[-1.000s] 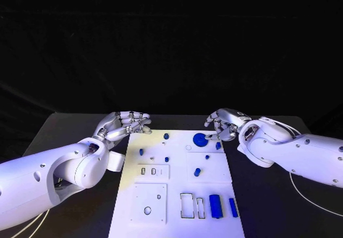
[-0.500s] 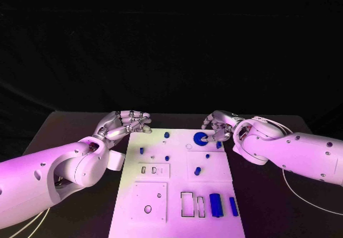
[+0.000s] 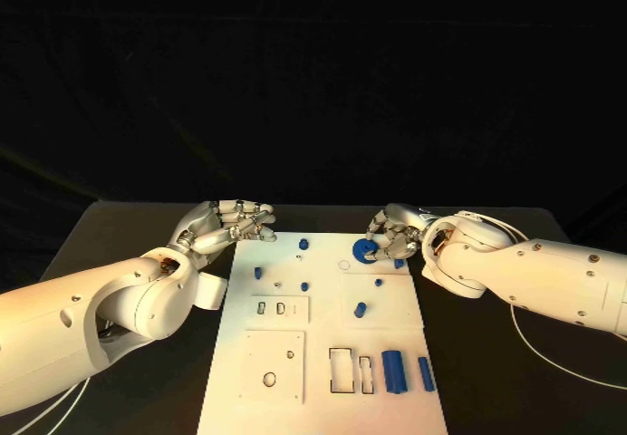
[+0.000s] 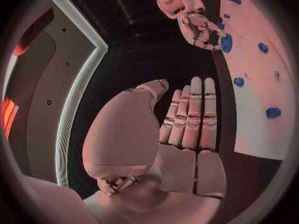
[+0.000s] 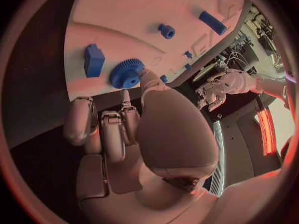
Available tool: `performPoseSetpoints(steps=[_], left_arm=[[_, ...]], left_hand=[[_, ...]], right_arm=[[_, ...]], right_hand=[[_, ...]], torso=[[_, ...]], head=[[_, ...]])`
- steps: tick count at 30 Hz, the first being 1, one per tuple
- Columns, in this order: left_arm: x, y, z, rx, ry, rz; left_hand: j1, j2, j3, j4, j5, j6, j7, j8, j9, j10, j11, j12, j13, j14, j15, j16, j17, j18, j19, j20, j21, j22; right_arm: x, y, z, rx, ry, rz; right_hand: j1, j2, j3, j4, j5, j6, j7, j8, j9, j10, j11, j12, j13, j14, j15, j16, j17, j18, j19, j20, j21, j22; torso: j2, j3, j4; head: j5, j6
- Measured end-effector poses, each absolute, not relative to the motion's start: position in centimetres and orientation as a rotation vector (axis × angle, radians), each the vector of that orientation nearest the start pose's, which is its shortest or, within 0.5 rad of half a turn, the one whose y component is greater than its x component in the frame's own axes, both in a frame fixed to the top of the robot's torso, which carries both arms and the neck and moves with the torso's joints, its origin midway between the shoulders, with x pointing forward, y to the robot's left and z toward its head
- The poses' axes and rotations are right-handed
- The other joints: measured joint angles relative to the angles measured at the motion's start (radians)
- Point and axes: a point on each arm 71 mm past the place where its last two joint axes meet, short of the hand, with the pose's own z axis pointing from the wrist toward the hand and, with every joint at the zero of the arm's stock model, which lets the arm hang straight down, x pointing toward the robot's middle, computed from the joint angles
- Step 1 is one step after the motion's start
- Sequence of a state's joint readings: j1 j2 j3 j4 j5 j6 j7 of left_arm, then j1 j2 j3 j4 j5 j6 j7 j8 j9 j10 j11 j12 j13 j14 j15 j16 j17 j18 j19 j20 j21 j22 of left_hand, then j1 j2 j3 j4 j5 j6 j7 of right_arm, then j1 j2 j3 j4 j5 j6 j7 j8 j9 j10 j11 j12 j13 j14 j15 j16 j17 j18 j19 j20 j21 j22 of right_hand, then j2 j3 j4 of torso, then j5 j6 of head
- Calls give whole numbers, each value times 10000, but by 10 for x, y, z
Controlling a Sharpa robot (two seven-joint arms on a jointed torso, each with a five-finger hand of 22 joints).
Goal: Assemble the parts on the task board
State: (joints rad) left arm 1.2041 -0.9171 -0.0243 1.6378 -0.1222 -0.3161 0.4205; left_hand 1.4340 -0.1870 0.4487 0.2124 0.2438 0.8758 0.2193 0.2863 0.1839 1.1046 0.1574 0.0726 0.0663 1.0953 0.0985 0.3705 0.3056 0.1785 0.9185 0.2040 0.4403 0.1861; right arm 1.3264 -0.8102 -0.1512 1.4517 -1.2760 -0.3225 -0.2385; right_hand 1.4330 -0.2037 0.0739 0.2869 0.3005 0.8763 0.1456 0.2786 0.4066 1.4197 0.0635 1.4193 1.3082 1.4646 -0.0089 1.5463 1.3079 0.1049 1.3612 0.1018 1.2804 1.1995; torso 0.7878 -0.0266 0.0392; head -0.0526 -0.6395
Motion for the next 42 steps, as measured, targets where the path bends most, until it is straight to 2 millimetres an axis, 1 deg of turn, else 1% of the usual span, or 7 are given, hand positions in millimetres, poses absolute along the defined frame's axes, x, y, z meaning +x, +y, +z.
performPoseSetpoints(steps=[6,8,16,24,27,35,42], left_arm=[[469,210,-157,-9466,14152,-15883],[469,210,-157,-9466,14151,-15883],[469,210,-157,-9471,14153,-15874],[469,210,-157,-9478,14159,-15862],[469,211,-157,-9480,14161,-15859],[469,210,-157,-9484,14167,-15856],[470,211,-158,-9489,14166,-15845]], left_hand=[[0,0,0,0,0,0,0,-40,1,0,0,-38,0,0,0,0,11,1,0,0,0,0],[0,0,0,0,0,0,0,-40,1,0,0,-37,0,0,0,0,11,1,0,0,0,-1],[0,0,29,-29,0,0,0,-40,-8,0,0,-37,0,0,0,0,20,1,0,0,0,-1],[0,0,29,-29,0,0,0,-40,-8,0,0,-37,0,0,0,0,20,0,0,0,9,0],[0,0,29,-29,0,0,0,-40,-8,0,0,-37,0,0,0,0,30,0,0,0,40,9],[0,0,28,-29,0,0,0,-40,-7,0,0,-37,0,0,0,0,29,0,0,0,40,9],[0,-1,28,-29,0,0,0,-40,-7,0,0,-37,0,0,0,0,30,0,0,0,39,9]], right_arm=[[512,-216,-173,527,17500,5217],[512,-215,-174,523,17534,5217],[513,-213,-175,516,17530,5233],[512,-211,-174,242,17375,5163],[510,-210,-175,14,17261,5113],[504,-203,-173,-554,16837,5083],[495,-192,-168,-956,16279,5370]], right_hand=[[39,39,94,-13,74,60,11,40,0,1,0,49,0,0,0,-1,-1,3,0,0,-2,23],[40,39,122,13,130,67,5,40,0,1,0,49,-1,0,0,-1,-1,-129,33,-32,33,24],[232,220,516,-33,231,139,5,43,-17,36,-35,90,-2,0,-1,-1,-2,-130,35,-36,33,90],[625,-19,1326,-59,229,313,-23,33,-136,114,-31,206,-3,0,-1,37,-3,-131,35,-35,81,202],[623,-18,1529,-64,228,419,-59,14,-141,134,-45,233,-3,0,-1,37,-3,-130,71,-71,111,250],[687,-86,1932,-85,232,650,-112,154,-129,280,-121,353,-4,0,-1,37,-4,-129,129,-130,230,400],[632,-270,2082,-42,250,734,-160,156,-61,383,-153,398,-5,39,-40,75,-4,-129,215,-143,295,521]], torso=[[-7,4,7],[-7,6,7],[3,18,6],[4,17,-3],[4,18,-4],[-3,18,-4],[-12,18,-10]], head=[[-13,-2],[-6,-2],[41,2],[49,-2],[49,-4],[49,19],[93,82]])
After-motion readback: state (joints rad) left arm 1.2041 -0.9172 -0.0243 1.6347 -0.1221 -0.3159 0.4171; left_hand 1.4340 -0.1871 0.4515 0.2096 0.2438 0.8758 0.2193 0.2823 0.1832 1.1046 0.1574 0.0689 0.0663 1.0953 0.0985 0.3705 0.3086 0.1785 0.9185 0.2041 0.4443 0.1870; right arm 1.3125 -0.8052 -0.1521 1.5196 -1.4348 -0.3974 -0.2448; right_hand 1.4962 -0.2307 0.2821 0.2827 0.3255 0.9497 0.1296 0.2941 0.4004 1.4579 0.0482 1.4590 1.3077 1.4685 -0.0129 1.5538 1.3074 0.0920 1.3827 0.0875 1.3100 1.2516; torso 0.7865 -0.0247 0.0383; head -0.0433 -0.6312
